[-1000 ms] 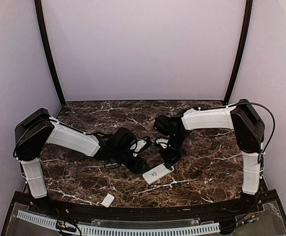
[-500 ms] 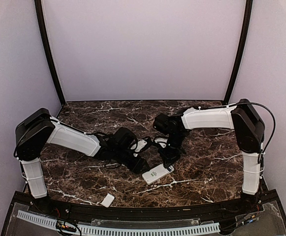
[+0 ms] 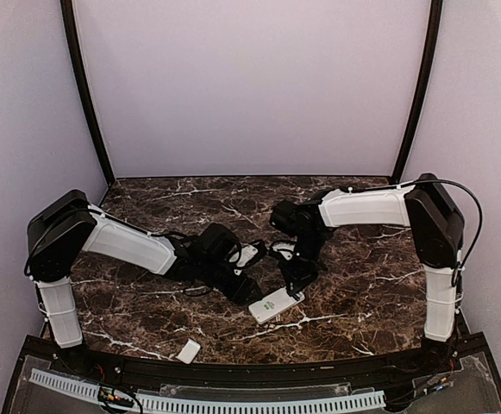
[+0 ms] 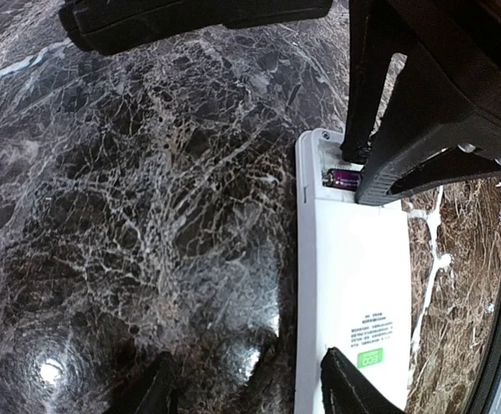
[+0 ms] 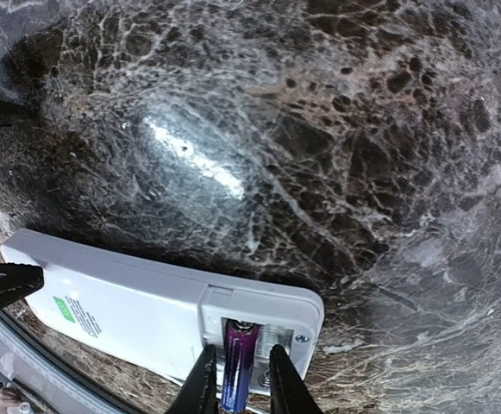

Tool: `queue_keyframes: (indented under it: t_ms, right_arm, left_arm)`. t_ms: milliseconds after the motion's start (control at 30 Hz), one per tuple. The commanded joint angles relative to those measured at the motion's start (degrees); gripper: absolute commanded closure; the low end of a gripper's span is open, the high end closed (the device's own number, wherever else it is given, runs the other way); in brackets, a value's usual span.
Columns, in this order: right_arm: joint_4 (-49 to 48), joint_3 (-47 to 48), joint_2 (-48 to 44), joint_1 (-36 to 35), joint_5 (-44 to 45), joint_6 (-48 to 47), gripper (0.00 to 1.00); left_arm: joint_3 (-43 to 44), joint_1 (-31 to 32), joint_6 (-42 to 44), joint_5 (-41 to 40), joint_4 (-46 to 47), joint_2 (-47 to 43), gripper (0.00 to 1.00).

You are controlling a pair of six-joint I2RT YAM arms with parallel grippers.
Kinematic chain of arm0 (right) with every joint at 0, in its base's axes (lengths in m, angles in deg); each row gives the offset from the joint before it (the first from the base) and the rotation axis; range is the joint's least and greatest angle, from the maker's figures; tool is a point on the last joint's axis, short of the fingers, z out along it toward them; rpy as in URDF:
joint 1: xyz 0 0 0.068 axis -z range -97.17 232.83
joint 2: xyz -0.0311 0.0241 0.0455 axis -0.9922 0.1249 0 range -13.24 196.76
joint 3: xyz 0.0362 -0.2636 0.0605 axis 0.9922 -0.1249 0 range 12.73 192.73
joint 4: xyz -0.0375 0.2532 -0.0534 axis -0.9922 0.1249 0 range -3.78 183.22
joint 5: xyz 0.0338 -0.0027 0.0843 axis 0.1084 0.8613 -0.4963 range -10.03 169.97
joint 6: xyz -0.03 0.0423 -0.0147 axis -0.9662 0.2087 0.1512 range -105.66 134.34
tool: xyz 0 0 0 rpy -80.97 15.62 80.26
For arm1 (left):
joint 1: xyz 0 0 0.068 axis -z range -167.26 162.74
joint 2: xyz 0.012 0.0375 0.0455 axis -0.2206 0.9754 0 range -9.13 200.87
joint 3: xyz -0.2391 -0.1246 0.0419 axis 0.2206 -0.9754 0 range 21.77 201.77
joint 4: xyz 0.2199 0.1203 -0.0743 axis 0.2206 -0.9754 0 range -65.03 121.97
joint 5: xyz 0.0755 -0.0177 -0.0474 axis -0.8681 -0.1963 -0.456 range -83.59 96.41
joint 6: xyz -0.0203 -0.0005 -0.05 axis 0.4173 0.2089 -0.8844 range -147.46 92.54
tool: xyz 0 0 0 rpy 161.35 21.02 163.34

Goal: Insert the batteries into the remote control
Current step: Load the battery into the battery compartment.

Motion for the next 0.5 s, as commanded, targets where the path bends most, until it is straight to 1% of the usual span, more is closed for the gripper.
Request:
queue_keyframes:
  t_ms: [0,300,367,467]
  right_arm:
    - [-0.8,-0.5,-2.4,0.6,-1.8,0.6,0.79]
    - [-0.4,0.1,-4.4,1.0,-2.9,0.8,0.75]
    - [0.0,0.1,-4.9,1.1,-2.6,1.3,0.75]
    - [0.0,-0.6,-6.6,1.6,-1.3,3.4,0.78]
  left_arm:
    - [0.0,0.0,0.5,-0.3,-2.8,1.9,0.44]
    - [0.2,0.0,0.3,0.1,-2.1,2.5,0.44]
    - [0.2,0.0,0.0,0.2,-1.9,2.4,0.44]
    - [0.2,-0.1,-1.0,0.8,-0.8,2.5,0.44]
